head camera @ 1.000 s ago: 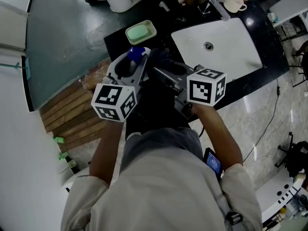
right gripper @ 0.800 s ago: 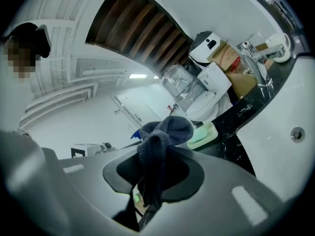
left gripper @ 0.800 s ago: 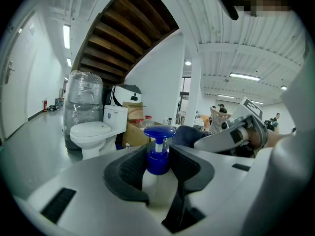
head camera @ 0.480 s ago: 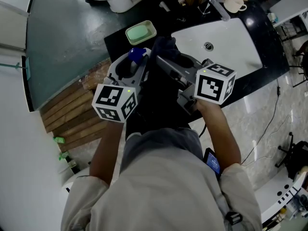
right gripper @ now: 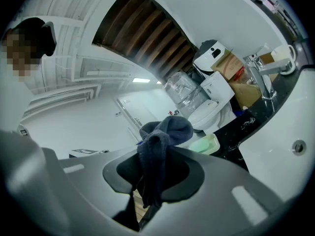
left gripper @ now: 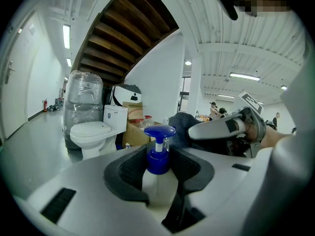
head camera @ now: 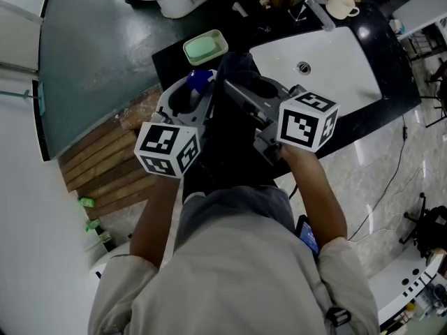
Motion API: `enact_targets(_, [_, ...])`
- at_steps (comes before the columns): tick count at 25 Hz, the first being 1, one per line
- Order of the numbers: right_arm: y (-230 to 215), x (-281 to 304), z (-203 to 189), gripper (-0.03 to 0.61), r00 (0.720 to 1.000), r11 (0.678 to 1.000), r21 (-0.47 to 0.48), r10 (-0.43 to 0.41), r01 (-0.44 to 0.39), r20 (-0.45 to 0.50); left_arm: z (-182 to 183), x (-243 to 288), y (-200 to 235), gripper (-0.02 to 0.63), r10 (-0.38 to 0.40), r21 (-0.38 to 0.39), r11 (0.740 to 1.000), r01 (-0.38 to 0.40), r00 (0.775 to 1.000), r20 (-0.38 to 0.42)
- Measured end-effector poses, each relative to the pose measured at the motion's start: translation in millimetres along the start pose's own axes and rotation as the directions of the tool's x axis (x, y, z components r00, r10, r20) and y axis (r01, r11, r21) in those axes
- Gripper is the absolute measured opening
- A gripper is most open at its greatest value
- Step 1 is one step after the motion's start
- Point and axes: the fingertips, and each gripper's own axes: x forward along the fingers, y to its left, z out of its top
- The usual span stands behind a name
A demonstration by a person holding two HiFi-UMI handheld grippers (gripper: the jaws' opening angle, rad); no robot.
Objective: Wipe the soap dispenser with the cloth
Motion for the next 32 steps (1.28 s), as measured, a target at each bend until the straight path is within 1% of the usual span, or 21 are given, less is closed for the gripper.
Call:
enact_targets(23, [-13,3,-23,0.075,0.998,1.0,0.007,-0.022,0.023,-0.062,1,1,2,0.144,-0.002,-0.012,1.0,0.003,1.0,0.006])
enact_targets(32, [-23,2,-36,0.076,0.995,0.999,0.022,-0.042,0.045,-0.095,2,2,1,0.143,-0.002,-0.01,1.0,0.002,1.0,0.006])
